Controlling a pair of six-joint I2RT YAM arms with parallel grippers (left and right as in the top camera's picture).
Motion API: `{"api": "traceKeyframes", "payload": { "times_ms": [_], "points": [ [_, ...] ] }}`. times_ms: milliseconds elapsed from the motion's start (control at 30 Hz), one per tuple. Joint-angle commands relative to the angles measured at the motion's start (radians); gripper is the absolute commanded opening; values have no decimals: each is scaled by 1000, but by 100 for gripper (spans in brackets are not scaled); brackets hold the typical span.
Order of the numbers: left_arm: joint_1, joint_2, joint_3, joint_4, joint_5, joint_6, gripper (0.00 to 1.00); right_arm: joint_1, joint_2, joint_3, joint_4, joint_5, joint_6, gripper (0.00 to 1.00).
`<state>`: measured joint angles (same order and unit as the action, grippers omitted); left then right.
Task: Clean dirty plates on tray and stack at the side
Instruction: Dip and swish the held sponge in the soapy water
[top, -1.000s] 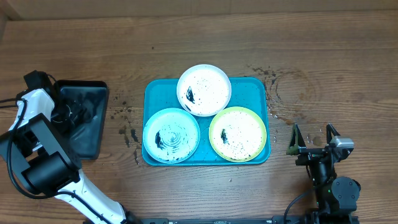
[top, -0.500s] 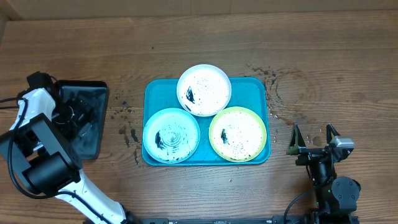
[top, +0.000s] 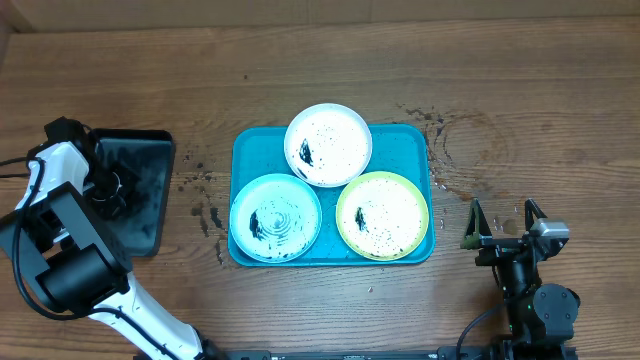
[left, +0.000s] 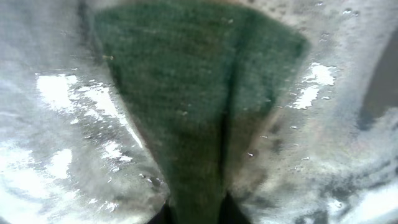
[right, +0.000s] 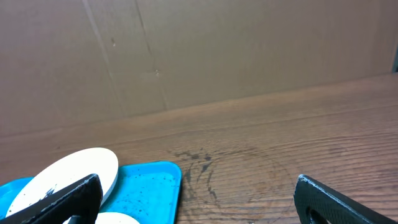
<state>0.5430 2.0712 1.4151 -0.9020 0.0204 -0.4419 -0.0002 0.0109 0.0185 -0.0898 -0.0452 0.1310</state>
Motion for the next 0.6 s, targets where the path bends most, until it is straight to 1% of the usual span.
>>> {"api": "traceKeyframes", "payload": {
  "times_ms": [0,33,300,367,400,433,500,533,567],
  "points": [
    [-1,81,-58,47,-13,1,84,-2,-8,-10,8,3,8,100],
    [-1,81,-58,64,-29,1,100,-2,-8,-10,8,3,8,100],
    [-1,81,-58,237,-210,1,100,-2,-8,-10,8,3,8,100],
    [0,81,-58,268,-270,1,100,-2,-8,-10,8,3,8,100],
    [1,81,-58,271,-272,1,100,-2,-8,-10,8,3,7,100],
    [1,81,-58,271,-270,1,91,-2,-8,-10,8,3,8,100],
    [1,81,-58,270,-260,1,53,-2,-8,-10,8,3,8,100],
    [1,81,-58,269,-253,1,29,-2,-8,-10,8,3,8,100],
    [1,81,-58,266,-247,1,11,-2,-8,-10,8,3,8,100]
  ]
}}
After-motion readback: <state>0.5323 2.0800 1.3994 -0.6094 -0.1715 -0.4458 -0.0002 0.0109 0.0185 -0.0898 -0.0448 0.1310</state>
